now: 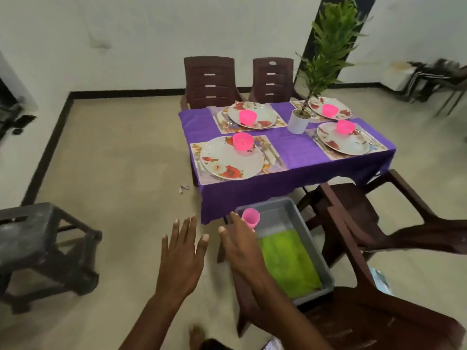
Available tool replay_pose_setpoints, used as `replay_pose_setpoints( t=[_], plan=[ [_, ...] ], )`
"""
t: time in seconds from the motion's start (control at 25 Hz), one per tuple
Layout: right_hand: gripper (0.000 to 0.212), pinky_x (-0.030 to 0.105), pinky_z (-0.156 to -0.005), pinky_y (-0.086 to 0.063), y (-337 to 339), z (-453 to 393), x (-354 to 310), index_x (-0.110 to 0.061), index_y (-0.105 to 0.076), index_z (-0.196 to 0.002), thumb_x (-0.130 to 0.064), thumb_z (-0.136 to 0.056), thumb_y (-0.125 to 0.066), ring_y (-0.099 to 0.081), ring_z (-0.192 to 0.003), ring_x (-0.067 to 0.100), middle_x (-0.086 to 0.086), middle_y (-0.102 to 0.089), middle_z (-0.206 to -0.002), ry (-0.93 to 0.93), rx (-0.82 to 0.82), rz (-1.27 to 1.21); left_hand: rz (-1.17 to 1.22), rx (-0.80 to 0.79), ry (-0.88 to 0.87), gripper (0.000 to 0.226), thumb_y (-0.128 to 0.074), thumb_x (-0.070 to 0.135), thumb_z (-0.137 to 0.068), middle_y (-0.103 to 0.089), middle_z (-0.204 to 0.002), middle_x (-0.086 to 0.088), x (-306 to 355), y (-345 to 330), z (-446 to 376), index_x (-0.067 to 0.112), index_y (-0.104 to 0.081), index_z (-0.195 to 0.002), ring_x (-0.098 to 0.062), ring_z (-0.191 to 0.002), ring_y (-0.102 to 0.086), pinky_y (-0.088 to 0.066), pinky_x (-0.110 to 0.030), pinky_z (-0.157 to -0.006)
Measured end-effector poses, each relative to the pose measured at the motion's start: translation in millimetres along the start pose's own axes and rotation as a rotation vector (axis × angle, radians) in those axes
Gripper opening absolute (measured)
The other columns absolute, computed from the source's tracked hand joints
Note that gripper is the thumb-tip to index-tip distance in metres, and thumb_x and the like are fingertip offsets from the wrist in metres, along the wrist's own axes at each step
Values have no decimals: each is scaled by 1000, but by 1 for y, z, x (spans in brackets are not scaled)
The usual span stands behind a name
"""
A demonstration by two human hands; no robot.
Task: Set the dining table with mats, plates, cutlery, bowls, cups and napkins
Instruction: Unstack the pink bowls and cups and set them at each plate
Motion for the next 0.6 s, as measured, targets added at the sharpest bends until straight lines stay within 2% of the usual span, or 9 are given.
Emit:
replay_pose_setpoints(
  t=[0.08, 0.12, 0.16, 0.2, 0.24, 0.28, 0.32, 0.44, 0.6],
  plan=[
    [48, 25, -104, -44, 10, -17, 4, -25, -47, -145, -47, -103, -46, -53, -132, 13, -6, -59, -139, -128, 81, -136, -20, -47, -46, 83, 6, 78, -89, 1, -169, 15, -6, -6, -31, 37, 1, -161, -3, -153, 18, 6, -40, -126],
    [41, 12, -84, -46, 14, -29, 8, -22, -50, -142, -38, -105, -48, -61, -117, 10, -5, -64, -129, -184, 103, -201, -37, -63, -62, 83, 7, 78, -89, 2, -169, 15, -8, -8, -51, 38, 3, -161, -3, -153, 18, 7, -39, -126],
    [36, 8, -67, -44, 14, -44, 13, -19, -52, -140, -30, -106, -48, -63, -103, 12, -2, -66, -122, -239, 112, -268, -52, -91, -78, 83, 7, 78, -89, 3, -169, 16, -11, -12, -72, 38, 4, -161, -2, -152, 19, 8, -38, -125],
    [32, 10, -61, -45, 13, -60, 21, -17, -53, -137, -26, -107, -48, -62, -92, 4, 1, -67, -115, -293, 136, -336, -69, -112, -105, 82, 7, 78, -89, 3, -169, 16, -13, -15, -92, 39, 4, -161, -1, -152, 20, 8, -37, -125],
    [29, 14, -62, -46, 11, -78, 32, -16, -54, -134, -24, -107, -47, -59, -90, -2, 6, -66, -108, -355, 160, -396, -88, -127, -123, 81, 6, 78, -90, 3, -169, 16, -14, -17, -113, 39, 4, -161, -1, -152, 19, 8, -37, -125],
    [29, 19, -61, -44, 5, -104, 49, -14, -54, -133, -24, -107, -48, -64, -83, 5, 13, -64, -109, -417, 190, -442, -107, -146, -136, 79, 4, 77, -92, 1, -169, 16, -15, -22, -139, 38, 3, -161, -1, -152, 17, 7, -37, -125],
    [32, 25, -60, -39, -3, -129, 71, -11, -53, -135, -24, -106, -49, -64, -86, 16, 20, -60, -113, -488, 229, -468, -117, -170, -145, 77, 1, 75, -95, -2, -169, 15, -17, -28, -164, 37, 1, -162, -1, -153, 13, 6, -37, -126],
    [44, 27, -84, -44, -20, -193, 143, -7, -50, -142, -23, -102, -54, -59, -113, 31, 19, -61, -130, -734, 299, -471, -139, -235, -147, 75, -4, 72, -97, -12, -169, 13, -12, -49, -227, 35, -5, -162, -3, -155, 2, -2, -38, -127],
    [45, 45, -82, -55, -54, -228, 236, 3, -54, -125, -22, -88, -60, -63, -100, 39, 19, -59, -103, -1089, 393, -603, -92, -301, -226, 71, -10, 70, -100, -20, -168, 12, 16, -84, -284, 35, -14, -161, -4, -155, -4, -17, -41, -127]
  ],
)
Point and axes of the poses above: each hand's wrist, its own z-axis away from the middle knuckle, its own y-axis out of the back of the hand, x = y × z, the point moved 5 cm from there along -z, towards the middle knuckle
